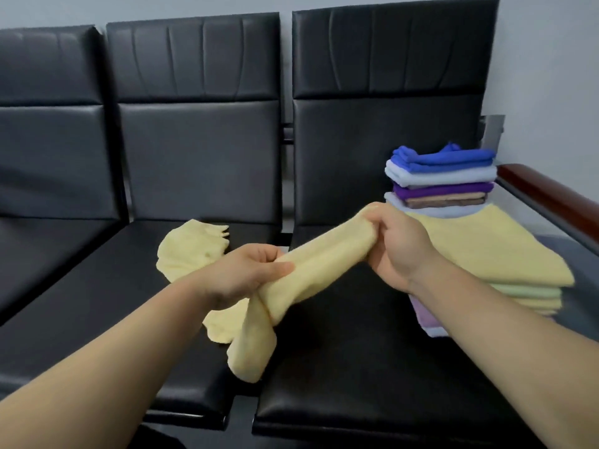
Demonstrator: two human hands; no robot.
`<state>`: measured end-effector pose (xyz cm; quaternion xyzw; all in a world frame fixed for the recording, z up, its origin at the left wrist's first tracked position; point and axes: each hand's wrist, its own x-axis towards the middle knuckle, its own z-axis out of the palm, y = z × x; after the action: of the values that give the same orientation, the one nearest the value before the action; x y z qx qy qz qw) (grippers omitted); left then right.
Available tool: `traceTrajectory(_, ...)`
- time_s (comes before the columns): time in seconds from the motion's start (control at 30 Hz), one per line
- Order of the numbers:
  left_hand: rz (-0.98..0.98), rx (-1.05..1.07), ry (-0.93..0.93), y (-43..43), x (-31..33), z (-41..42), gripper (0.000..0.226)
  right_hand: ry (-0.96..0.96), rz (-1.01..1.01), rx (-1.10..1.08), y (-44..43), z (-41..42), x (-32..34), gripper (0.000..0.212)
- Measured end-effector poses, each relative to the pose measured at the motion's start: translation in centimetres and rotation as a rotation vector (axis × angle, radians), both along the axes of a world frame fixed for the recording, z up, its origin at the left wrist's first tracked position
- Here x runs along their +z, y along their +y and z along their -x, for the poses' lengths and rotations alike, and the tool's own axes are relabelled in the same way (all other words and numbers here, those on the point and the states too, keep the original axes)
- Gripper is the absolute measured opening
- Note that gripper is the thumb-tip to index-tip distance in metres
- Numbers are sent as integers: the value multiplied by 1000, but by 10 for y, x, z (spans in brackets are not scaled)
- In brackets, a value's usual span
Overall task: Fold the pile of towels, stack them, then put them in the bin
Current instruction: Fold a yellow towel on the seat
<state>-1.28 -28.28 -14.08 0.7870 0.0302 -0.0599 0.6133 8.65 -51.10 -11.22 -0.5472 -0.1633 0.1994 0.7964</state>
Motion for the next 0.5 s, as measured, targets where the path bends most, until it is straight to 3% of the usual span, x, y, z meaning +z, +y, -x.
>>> traceTrajectory(0.1,-23,65,16,-14,1,-5,19,-105,280,-19,-19,0,-14,22)
traceTrajectory(0.27,-82,77,-6,-25,4,-6,44,-509,953,219,-40,-1,-30,24)
traceTrajectory(0.37,-64,79,34,-27,2,-9,29,-551,1039,322,-40,3,-29,26)
traceTrajectory(0.5,-130,30,-8,-40,3,-11,26,-584,1015,389,-27,12,-34,50)
